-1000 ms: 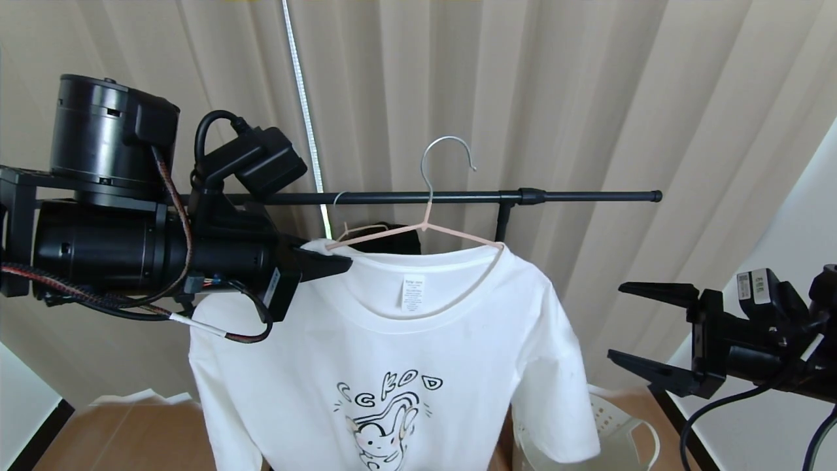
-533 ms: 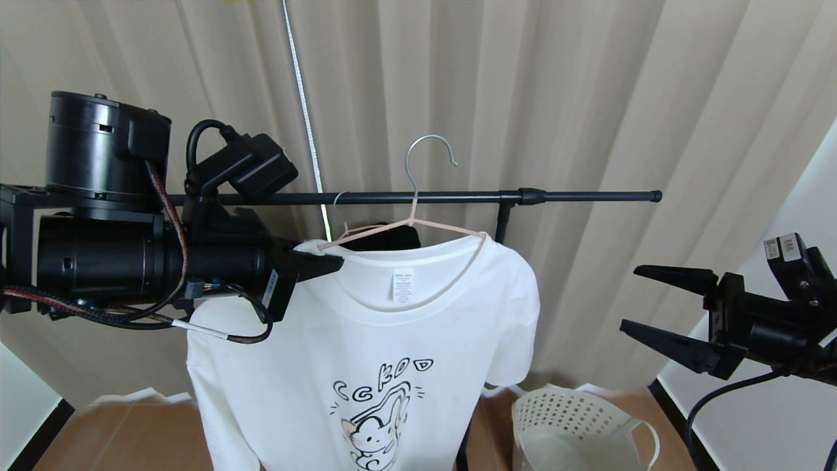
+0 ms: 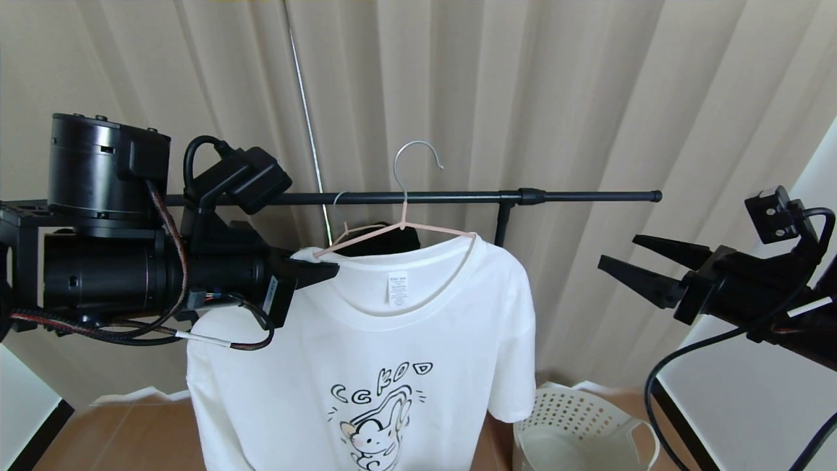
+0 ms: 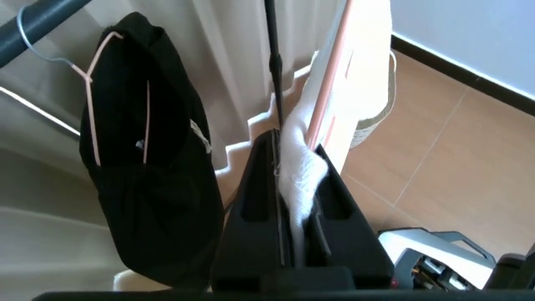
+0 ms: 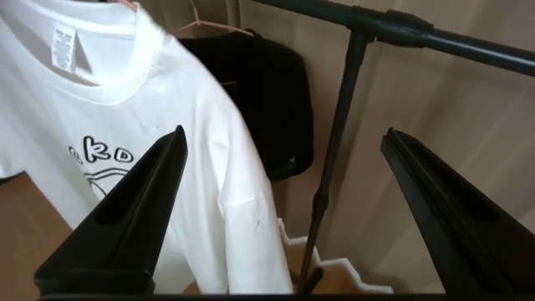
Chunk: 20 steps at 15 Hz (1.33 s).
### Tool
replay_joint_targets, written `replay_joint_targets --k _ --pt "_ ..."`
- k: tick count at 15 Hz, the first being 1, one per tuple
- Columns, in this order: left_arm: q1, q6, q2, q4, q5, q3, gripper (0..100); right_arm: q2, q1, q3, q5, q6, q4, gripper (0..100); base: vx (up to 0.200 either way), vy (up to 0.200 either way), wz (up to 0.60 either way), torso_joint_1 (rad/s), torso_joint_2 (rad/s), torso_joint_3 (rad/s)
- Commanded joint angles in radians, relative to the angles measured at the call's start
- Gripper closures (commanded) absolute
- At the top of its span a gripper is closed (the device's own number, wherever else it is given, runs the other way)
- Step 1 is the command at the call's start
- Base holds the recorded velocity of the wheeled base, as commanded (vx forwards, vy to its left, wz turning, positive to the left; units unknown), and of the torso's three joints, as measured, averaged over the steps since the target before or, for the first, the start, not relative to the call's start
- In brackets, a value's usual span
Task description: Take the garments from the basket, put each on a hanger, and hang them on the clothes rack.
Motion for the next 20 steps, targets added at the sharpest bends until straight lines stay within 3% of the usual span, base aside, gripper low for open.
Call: replay_joint_targets --k 1,2,10,15,20 --pt "0.002 -0.019 0.001 0.000 0.021 0.008 100 0.005 0.026 -0.027 -0.018 0.013 0.002 0 0.000 0.000 0.00 0.000 0.00 0.000" --pt "0.003 -0.050 0.001 -0.002 0.058 0.020 100 0.008 0.026 -0.027 -0.018 0.013 0.002 0 0.000 0.000 0.00 0.000 0.00 0.000" --pt "0.020 -0.168 0.024 -0.003 0.113 0.058 100 0.017 0.028 -0.026 -0.018 0.010 0.002 0 0.000 0.000 0.00 0.000 0.00 0.000" --pt "0.015 -0.208 0.149 -0.131 0.205 0.057 100 0.027 0.028 -0.021 -0.018 -0.001 0.000 0 0.000 0.000 0.00 0.000 0.00 0.000" --pt "0.009 -0.243 0.230 -0.181 0.215 0.012 100 0.028 0.028 -0.015 -0.018 -0.040 0.000 0 0.000 0.000 0.00 0.000 0.00 0.000"
